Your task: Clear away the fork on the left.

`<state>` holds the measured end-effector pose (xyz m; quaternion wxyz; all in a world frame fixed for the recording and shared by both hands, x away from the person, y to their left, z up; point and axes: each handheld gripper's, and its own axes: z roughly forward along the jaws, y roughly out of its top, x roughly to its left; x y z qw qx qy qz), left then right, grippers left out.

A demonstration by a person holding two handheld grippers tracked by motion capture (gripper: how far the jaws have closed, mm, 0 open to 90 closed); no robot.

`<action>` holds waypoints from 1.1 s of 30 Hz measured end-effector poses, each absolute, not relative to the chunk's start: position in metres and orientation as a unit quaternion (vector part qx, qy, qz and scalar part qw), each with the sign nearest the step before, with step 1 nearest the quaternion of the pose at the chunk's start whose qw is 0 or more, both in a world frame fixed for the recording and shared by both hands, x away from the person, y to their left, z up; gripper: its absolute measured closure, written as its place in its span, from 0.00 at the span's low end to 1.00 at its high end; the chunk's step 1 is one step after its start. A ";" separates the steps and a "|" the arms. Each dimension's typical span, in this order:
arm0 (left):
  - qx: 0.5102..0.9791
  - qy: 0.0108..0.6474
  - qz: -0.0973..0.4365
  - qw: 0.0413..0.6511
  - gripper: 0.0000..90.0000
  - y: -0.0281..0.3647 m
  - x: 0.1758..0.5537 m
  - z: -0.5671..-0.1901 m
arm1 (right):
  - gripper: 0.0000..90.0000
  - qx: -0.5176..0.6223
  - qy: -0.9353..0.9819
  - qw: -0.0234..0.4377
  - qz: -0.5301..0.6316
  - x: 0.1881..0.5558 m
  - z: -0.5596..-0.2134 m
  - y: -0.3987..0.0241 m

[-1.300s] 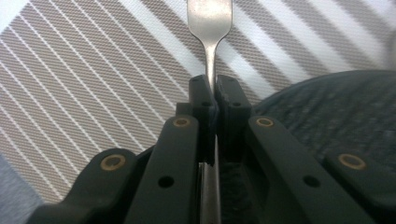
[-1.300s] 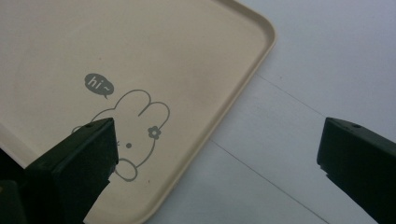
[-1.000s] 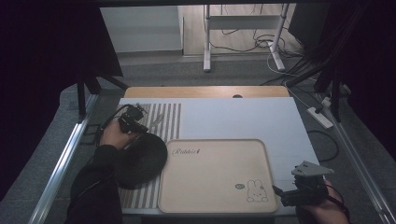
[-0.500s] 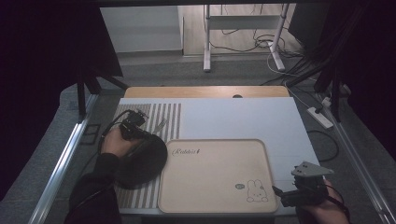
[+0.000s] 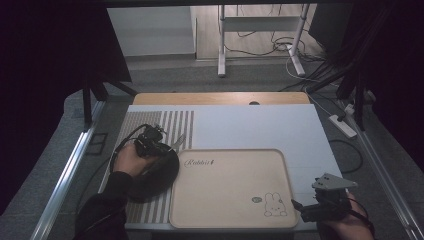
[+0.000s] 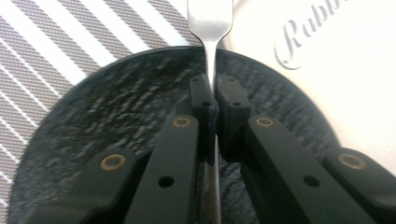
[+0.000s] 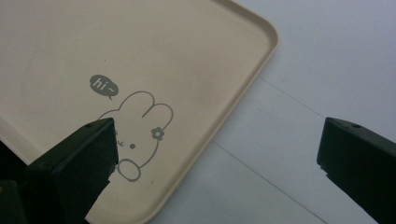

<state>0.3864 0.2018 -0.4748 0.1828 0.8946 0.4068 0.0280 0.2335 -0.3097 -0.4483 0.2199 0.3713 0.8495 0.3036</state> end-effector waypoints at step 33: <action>0.904 0.391 -0.018 0.174 0.95 0.123 0.342 -0.474 | 0.00 0.361 0.855 0.220 0.300 0.232 -0.448 -0.308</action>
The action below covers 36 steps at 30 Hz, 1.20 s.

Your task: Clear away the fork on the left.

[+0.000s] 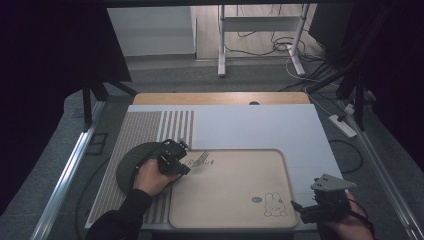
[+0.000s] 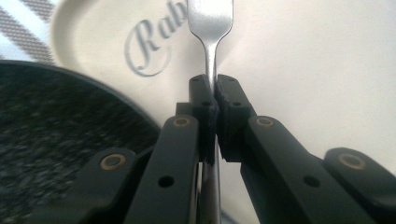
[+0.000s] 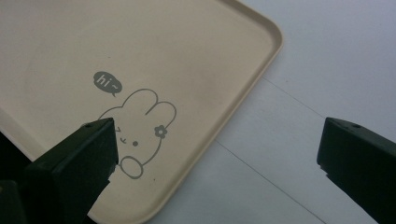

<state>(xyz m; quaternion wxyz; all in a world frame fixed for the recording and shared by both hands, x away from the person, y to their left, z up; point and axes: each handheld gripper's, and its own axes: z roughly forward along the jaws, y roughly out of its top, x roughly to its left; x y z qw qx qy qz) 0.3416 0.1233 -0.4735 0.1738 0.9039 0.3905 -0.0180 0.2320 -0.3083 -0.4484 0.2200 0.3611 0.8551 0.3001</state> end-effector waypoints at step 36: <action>0.930 0.321 -0.022 0.177 0.99 0.066 0.319 -0.491 | 0.00 0.354 0.860 0.220 0.295 0.232 -0.449 -0.307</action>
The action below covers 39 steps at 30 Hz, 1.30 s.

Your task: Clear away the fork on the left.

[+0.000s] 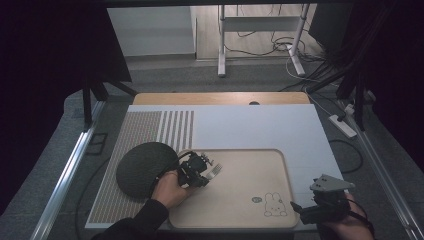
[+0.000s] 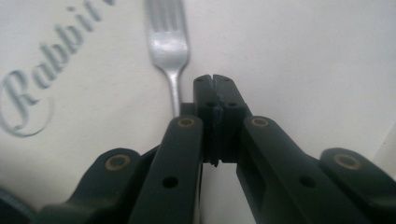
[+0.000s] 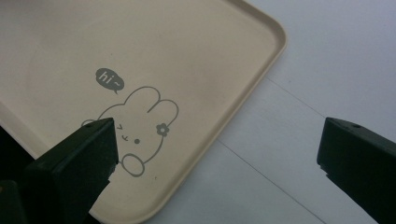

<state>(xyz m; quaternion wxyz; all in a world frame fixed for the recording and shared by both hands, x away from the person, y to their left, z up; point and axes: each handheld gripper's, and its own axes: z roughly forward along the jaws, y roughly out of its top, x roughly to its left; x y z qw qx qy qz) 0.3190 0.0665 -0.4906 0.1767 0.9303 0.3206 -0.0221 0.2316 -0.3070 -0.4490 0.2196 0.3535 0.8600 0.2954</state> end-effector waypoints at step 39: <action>0.896 0.408 -0.017 0.174 0.80 0.129 0.347 -0.501 | 0.00 0.348 0.863 0.220 0.294 0.231 -0.449 -0.306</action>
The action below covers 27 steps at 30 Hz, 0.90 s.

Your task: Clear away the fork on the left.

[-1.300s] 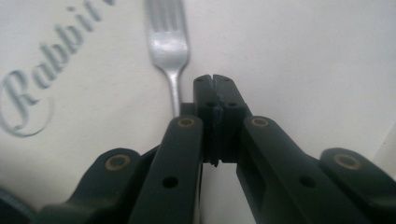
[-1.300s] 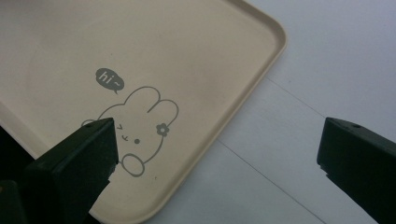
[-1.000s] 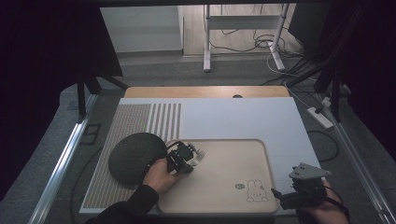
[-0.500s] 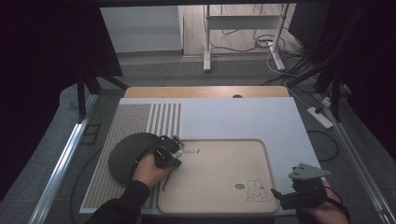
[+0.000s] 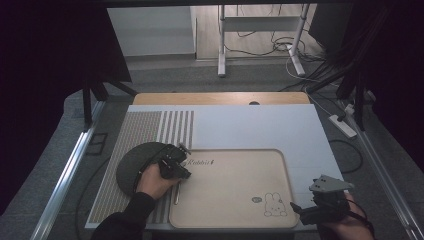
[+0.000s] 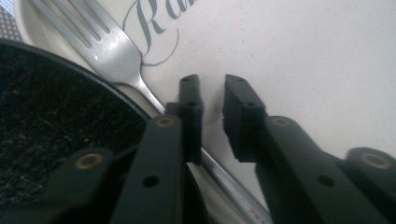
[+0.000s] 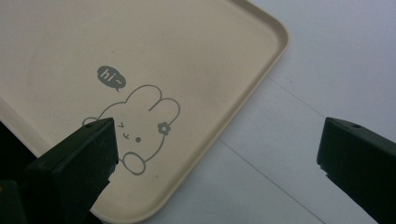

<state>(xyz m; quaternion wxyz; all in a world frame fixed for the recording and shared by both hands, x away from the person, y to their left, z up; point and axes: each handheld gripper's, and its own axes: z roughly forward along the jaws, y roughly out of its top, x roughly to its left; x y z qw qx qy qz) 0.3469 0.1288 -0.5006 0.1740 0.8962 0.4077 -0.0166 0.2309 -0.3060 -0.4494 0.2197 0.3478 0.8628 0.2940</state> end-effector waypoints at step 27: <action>0.858 0.399 0.034 0.323 0.07 0.170 0.330 -0.474 | 0.00 0.350 0.862 0.217 0.296 0.232 -0.449 -0.307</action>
